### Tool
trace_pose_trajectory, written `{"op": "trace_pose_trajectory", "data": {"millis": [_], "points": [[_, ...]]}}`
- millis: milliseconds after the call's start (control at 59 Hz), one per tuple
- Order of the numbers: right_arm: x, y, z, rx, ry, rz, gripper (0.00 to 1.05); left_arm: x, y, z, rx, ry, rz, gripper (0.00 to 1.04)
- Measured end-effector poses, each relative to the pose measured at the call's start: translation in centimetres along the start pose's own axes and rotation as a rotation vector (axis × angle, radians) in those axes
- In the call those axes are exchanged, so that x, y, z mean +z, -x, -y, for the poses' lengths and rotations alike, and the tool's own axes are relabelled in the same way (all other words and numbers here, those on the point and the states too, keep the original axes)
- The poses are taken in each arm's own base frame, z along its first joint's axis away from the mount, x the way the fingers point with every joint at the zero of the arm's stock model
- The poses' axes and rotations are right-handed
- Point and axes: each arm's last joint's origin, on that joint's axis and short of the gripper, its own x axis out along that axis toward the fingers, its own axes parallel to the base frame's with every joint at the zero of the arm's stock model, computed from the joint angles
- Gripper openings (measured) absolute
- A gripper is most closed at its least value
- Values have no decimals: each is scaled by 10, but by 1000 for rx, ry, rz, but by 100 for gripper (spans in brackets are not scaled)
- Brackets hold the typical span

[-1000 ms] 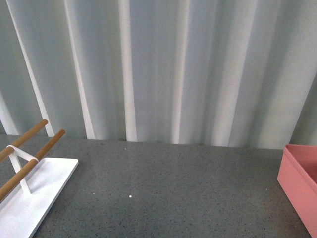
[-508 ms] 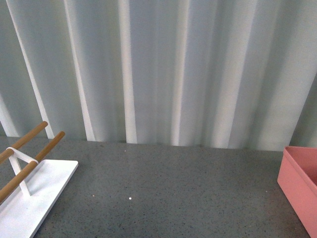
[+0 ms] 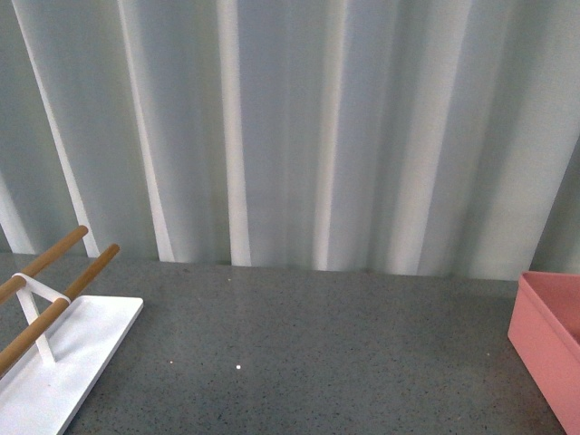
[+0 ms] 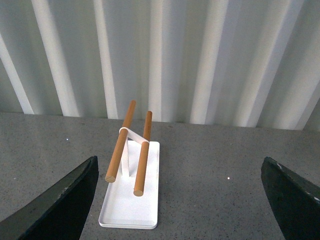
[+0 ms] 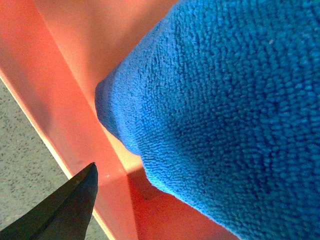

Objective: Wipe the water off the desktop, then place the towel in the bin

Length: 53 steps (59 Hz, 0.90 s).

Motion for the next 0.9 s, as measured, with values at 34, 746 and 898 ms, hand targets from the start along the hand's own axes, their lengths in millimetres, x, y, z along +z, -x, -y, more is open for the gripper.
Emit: {"op": "trace_pose_trajectory", "data": {"millis": [34, 746, 898], "points": [[-1, -3, -1, 3, -7, -18, 98, 0, 0, 0, 0, 0, 0, 98], [11, 1, -8, 151, -315, -117, 98, 0, 0, 0, 0, 0, 0, 98], [15, 5, -9, 196, -420, -126, 98, 0, 0, 0, 0, 0, 0, 98]]}}
